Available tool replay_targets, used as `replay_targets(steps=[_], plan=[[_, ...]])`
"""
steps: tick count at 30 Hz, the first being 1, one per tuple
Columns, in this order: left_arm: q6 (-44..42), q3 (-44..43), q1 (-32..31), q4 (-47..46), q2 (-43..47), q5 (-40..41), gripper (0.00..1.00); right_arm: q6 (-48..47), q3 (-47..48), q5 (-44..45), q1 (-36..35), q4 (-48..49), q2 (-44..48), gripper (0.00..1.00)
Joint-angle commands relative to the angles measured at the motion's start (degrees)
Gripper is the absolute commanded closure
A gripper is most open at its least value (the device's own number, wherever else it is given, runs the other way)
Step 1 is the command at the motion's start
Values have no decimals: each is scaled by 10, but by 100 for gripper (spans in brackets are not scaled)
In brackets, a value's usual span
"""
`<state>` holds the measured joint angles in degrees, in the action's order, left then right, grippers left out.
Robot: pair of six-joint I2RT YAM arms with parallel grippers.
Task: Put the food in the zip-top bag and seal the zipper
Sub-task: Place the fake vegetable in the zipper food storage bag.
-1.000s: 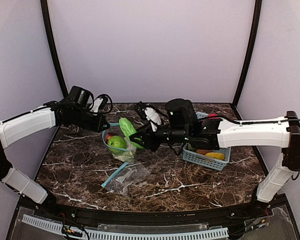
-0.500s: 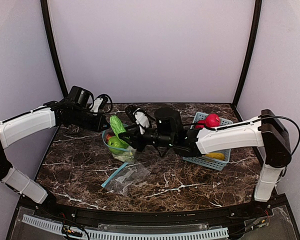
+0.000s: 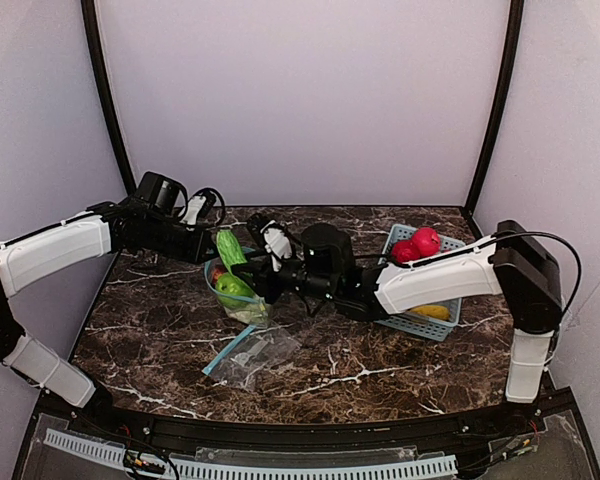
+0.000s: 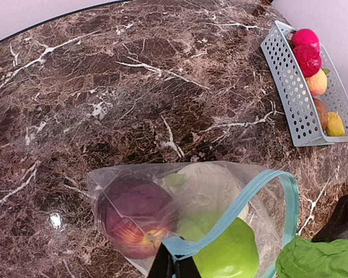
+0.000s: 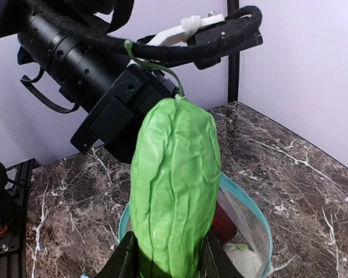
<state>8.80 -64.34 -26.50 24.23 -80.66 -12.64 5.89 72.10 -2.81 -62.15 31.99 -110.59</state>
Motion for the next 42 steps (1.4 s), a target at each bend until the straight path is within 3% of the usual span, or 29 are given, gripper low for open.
replay_targets(steps=[1, 25, 42], plan=[[1, 3, 1, 1, 20, -5, 99, 0, 14, 20, -4, 40, -18, 71], [-2, 2, 1, 2, 23, 0, 99, -35, -12, 70, -2, -91, 2, 73], [-1, 2, 1, 1, 20, -3, 99, -122, 123, 128, 2, -382, -32, 72]])
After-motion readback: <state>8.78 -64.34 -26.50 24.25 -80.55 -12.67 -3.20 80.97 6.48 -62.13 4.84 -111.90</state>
